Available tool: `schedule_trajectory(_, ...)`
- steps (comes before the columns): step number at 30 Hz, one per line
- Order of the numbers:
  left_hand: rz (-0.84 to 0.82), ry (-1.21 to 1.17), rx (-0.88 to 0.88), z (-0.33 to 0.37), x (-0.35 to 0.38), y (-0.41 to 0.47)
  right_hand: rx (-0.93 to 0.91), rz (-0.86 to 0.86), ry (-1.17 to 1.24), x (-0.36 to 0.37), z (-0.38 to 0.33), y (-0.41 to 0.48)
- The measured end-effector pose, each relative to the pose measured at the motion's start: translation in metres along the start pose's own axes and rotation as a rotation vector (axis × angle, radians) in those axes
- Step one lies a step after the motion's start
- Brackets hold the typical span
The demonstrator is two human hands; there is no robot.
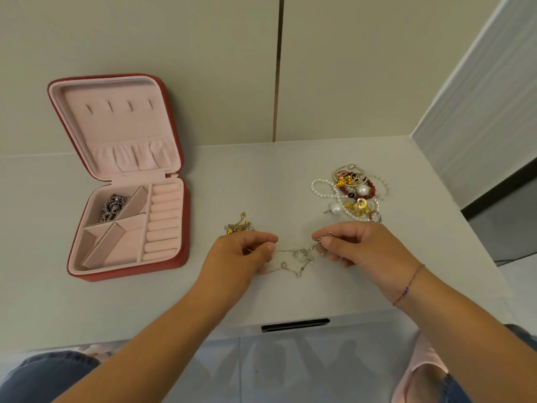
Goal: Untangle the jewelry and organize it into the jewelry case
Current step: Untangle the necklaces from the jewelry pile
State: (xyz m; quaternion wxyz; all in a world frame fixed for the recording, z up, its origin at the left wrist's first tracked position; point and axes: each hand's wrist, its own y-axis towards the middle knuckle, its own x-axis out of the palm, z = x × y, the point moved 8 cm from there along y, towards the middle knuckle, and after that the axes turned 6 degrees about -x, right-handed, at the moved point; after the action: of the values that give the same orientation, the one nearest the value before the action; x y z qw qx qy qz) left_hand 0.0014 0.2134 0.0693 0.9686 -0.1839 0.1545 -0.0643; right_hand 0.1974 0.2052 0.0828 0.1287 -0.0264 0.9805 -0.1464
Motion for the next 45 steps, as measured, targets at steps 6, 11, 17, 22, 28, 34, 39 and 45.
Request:
schedule_trajectory(6,-0.015,0.159,0.045,0.012,0.013,-0.005,-0.06,0.09,-0.034,-0.011,-0.009,0.001)
schedule_trajectory(11,-0.001,0.12,0.092,0.022,0.015,-0.008,-0.082,0.145,-0.023,-0.021,-0.017,-0.002)
schedule_trajectory(17,-0.016,0.146,0.093,0.025,0.018,-0.013,-0.104,0.011,0.139,-0.01,-0.028,-0.007)
schedule_trajectory(22,-0.063,0.153,0.123,0.027,0.024,-0.018,-0.068,-0.052,0.281,0.0,-0.031,-0.011)
schedule_trajectory(28,-0.166,-0.023,0.089,0.024,0.031,-0.018,-0.028,-0.186,0.457,0.016,-0.032,-0.013)
schedule_trajectory(34,-0.214,-0.151,0.025,0.021,0.036,-0.018,-0.008,-0.197,0.521,0.017,-0.033,-0.014)
schedule_trajectory(39,-0.178,-0.188,-0.013,0.022,0.03,-0.014,-0.009,-0.053,0.429,0.001,-0.031,-0.011)
schedule_trajectory(45,-0.201,-0.21,-0.021,0.023,0.028,-0.013,-0.062,0.048,0.286,-0.011,-0.029,-0.009)
